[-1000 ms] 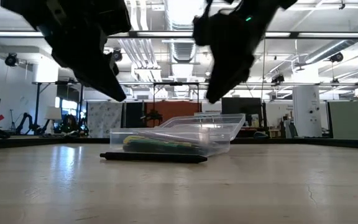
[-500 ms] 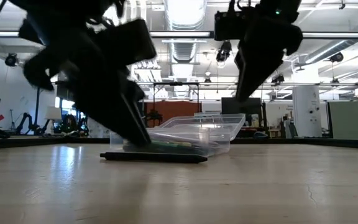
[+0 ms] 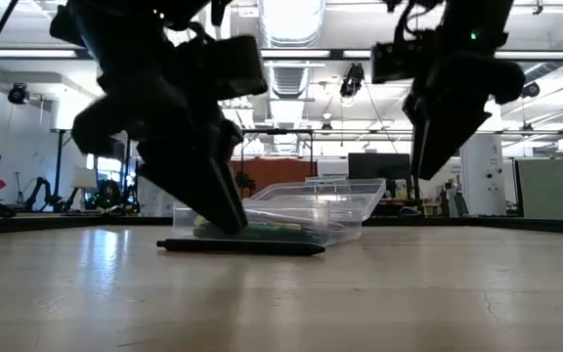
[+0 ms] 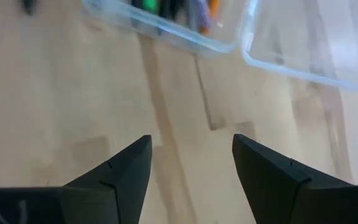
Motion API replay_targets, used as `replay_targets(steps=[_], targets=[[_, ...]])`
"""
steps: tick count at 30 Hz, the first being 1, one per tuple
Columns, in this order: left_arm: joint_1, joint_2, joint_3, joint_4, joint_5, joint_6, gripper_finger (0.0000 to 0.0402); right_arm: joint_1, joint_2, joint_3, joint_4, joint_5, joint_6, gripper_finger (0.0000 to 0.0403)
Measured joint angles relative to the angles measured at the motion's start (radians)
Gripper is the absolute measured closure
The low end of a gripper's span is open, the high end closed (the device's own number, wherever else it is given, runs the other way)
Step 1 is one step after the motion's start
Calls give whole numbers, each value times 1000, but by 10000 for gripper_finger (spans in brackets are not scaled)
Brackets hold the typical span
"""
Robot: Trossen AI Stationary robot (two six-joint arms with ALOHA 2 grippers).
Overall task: Pick & place school supplies into a supply box
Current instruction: Put the black pen into the transparent case
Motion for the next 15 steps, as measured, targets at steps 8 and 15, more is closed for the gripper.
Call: replay_targets(steps=[8,15], targets=[[13,0,-39,0,-36,54,320,0,-2,-34,9,2,1,186],[44,-5,-102,38,137,45,330,0,-2,-50,17,2,-2,186]])
